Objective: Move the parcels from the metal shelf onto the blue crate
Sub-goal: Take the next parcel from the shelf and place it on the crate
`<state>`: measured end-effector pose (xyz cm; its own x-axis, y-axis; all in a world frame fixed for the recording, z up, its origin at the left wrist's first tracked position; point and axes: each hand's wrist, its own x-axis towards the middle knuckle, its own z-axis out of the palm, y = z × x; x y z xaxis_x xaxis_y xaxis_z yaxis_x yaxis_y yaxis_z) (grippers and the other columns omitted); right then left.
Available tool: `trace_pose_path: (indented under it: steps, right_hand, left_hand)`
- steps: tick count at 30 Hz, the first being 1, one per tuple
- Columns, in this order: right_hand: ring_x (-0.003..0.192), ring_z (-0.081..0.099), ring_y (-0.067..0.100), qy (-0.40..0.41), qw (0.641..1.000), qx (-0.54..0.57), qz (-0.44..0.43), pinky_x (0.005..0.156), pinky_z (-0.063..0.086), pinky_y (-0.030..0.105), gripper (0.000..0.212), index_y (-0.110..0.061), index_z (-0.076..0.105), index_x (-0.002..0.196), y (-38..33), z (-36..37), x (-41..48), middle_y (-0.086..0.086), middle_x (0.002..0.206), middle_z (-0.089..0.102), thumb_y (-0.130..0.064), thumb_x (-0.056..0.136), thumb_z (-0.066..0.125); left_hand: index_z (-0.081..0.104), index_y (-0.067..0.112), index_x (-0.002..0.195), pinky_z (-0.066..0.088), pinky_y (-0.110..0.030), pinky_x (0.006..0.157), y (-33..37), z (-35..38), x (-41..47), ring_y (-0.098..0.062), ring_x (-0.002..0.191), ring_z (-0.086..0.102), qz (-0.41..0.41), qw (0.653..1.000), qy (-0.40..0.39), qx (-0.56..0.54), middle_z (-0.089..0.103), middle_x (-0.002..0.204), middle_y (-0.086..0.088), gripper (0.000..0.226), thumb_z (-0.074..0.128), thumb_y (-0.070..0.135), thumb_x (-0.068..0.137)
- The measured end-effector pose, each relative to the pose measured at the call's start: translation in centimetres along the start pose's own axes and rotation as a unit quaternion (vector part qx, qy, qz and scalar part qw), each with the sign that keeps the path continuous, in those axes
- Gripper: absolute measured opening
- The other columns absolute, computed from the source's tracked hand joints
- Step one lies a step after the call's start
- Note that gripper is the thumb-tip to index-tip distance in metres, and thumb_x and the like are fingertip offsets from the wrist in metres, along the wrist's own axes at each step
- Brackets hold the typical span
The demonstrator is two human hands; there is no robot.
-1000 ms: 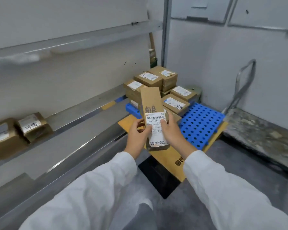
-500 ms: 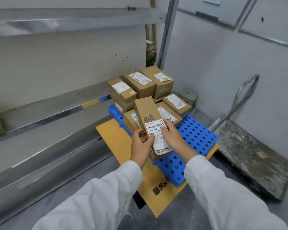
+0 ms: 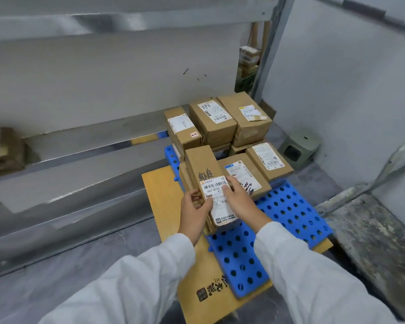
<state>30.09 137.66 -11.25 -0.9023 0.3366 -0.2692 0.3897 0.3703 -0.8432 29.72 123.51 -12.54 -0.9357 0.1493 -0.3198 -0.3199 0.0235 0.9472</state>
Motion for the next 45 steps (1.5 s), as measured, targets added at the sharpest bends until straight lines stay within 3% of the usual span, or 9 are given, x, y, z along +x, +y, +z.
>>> trace_pose_path:
  steps: [2,6,9,14,19,23,30,38,45]
  right_hand:
    - [0.103,0.056,0.01,-0.012,1.0,-0.011,-0.016,0.081,0.047,0.025,0.027,-0.025,0.047,0.128,1.0,-0.2,0.7,-0.001,0.123,0.055,-0.024,0.103,0.036]
    - [0.086,0.051,-0.008,-0.059,0.998,-0.007,-0.026,0.062,0.039,0.009,0.038,-0.023,0.04,0.141,2.5,-0.6,1.5,-0.007,0.118,0.054,-0.028,0.104,0.036]
    - [0.092,0.054,-0.001,-0.081,0.996,-0.002,-0.044,0.064,0.039,0.01,0.041,-0.026,0.039,0.142,2.9,-1.7,3.1,-0.01,0.118,0.054,-0.033,0.102,0.042]
    - [0.088,0.06,0.002,-0.149,0.987,-0.011,-0.053,0.062,0.046,0.017,0.045,-0.027,0.038,0.141,3.0,-2.9,4.6,-0.007,0.118,0.059,-0.037,0.099,0.049]
    - [0.112,0.053,0.016,-0.092,0.99,-0.046,-0.092,0.096,0.047,0.038,0.039,-0.022,0.047,0.133,2.1,-4.1,5.0,0.002,0.128,0.052,-0.038,0.097,0.05]
    - [0.119,0.049,0.017,-0.107,0.968,-0.115,-0.195,0.101,0.043,0.035,0.04,-0.02,0.048,0.133,-1.5,-4.4,4.8,0.0,0.128,0.049,-0.032,0.096,0.055]
    - [0.114,0.05,0.01,-0.258,0.889,-0.221,-0.309,0.093,0.041,0.026,0.043,-0.021,0.047,0.135,-10.9,-0.4,2.5,-0.002,0.129,0.052,-0.04,0.097,0.053]
    - [0.124,0.049,0.021,-0.27,0.831,-0.272,-0.403,0.104,0.039,0.034,0.044,-0.011,0.049,0.134,-20.7,11.9,-3.0,0.007,0.133,0.05,-0.037,0.098,0.05]
    - [0.121,0.051,0.024,-0.259,0.751,-0.384,-0.471,0.097,0.041,0.035,0.042,-0.015,0.05,0.135,-25.5,24.9,-8.6,0.006,0.133,0.052,-0.036,0.099,0.045]
  left_hand:
    - [0.05,0.025,0.123,0.054,-0.023,0.08,-0.3,1.0,-0.5,-0.015,0.108,0.061,0.005,1.0,0.015,-0.002,0.057,0.12,0.004,0.035,0.065,0.018,0.092]
    - [0.051,0.022,0.13,0.057,-0.022,0.076,-0.9,2.9,-1.5,-0.012,0.107,0.062,0.0,0.998,0.068,0.0,0.06,0.122,0.004,0.036,0.061,0.018,0.096]
    - [0.051,0.019,0.134,0.055,-0.016,0.067,-0.6,4.1,-1.2,-0.006,0.099,0.064,0.004,0.995,0.096,0.004,0.062,0.121,0.002,0.039,0.059,0.017,0.097]
    - [0.05,0.017,0.137,0.059,-0.028,0.079,-0.3,5.1,-1.4,-0.014,0.105,0.065,-0.005,0.992,0.124,0.002,0.062,0.125,-0.003,0.04,0.058,0.018,0.098]
    - [0.048,0.015,0.138,0.049,-0.007,0.065,-0.5,4.8,-1.9,0.005,0.096,0.057,-0.021,0.986,0.165,0.031,0.057,0.119,0.008,0.044,0.06,0.027,0.096]
    - [0.05,0.014,0.137,0.041,-0.017,0.085,0.5,2.7,-2.9,-0.003,0.102,0.055,-0.03,0.978,0.184,0.093,0.057,0.123,0.003,0.045,0.06,0.029,0.096]
    - [0.058,0.008,0.129,0.045,-0.025,0.093,6.8,-7.4,-4.4,-0.015,0.109,0.059,0.031,0.955,0.228,0.187,0.064,0.121,-0.005,0.037,0.061,0.022,0.095]
    - [0.049,0.01,0.138,0.037,-0.03,0.107,9.3,-23.7,-9.6,-0.019,0.127,0.05,0.064,0.878,0.243,0.408,0.054,0.137,-0.007,0.049,0.06,0.031,0.095]
    - [0.043,0.016,0.142,0.036,-0.035,0.109,8.5,-37.2,-14.1,-0.02,0.13,0.043,0.048,0.823,0.241,0.512,0.048,0.14,-0.004,0.054,0.054,0.04,0.095]
